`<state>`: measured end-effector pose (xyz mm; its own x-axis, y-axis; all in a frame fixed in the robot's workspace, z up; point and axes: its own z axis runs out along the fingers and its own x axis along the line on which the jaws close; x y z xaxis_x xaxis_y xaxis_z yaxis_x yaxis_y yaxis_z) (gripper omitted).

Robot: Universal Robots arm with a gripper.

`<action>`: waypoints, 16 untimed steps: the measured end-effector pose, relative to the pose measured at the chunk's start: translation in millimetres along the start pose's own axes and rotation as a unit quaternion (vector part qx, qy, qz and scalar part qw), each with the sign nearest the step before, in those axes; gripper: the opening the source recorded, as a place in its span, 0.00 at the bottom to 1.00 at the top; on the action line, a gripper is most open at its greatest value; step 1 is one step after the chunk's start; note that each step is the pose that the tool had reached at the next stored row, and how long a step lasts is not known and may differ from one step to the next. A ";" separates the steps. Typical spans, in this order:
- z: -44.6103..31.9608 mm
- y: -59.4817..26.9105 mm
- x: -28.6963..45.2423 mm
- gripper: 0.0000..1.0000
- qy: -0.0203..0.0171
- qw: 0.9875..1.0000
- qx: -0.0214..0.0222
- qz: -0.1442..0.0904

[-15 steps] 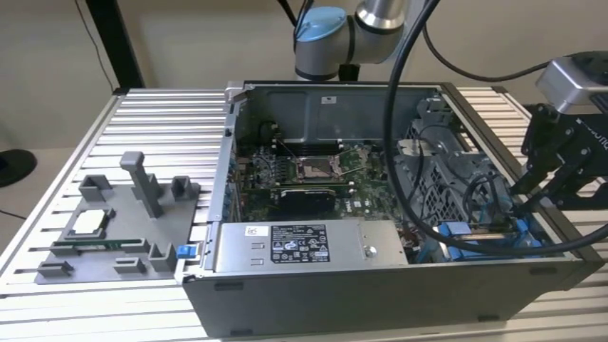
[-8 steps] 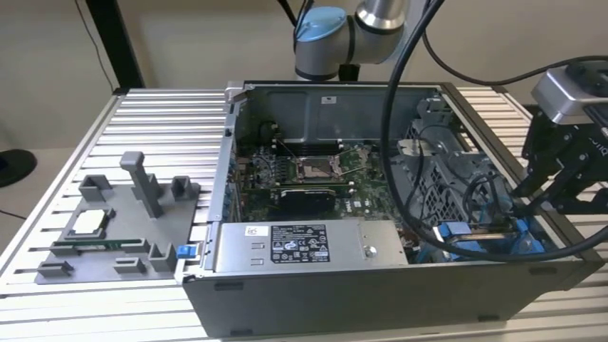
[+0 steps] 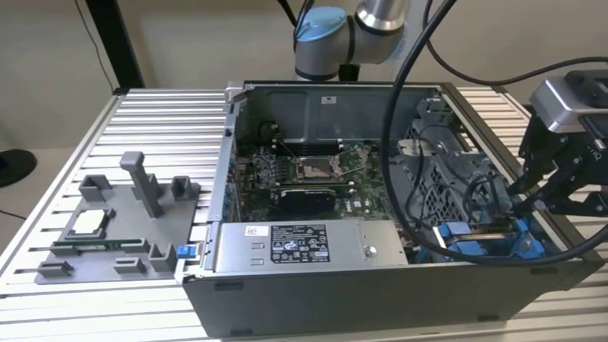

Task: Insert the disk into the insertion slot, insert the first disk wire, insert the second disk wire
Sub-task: 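Insert the second disk wire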

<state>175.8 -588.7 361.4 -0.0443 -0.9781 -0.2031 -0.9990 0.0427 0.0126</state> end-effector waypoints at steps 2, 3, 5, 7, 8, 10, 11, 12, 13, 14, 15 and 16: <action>0.5 -1.0 2.5 1.00 -0.007 1.000 0.000 0.000; 0.7 -1.6 3.9 1.00 -0.010 1.000 0.000 0.000; 1.5 -2.1 5.7 1.00 -0.016 1.000 -0.001 0.000; 3.1 -2.5 7.0 1.00 -0.024 1.000 -0.001 0.000; 4.0 -2.6 7.8 1.00 -0.027 1.000 -0.001 0.000; 5.1 -3.1 10.6 1.00 -0.031 1.000 -0.001 0.000; 5.4 -3.5 12.2 1.00 -0.034 0.999 -0.001 0.000; 5.7 -3.9 13.6 1.00 -0.036 0.999 -0.002 0.000; 5.8 -4.2 14.9 1.00 -0.040 0.999 -0.002 0.000; 6.0 -4.4 15.9 1.00 -0.043 0.999 -0.002 0.000; 6.4 -4.6 16.7 1.00 -0.046 0.999 -0.002 0.000; 6.8 -4.7 17.5 1.00 -0.049 0.999 -0.002 0.000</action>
<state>179.7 -604.6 351.1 -0.0445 -0.9533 -0.2986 -0.9990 0.0414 0.0168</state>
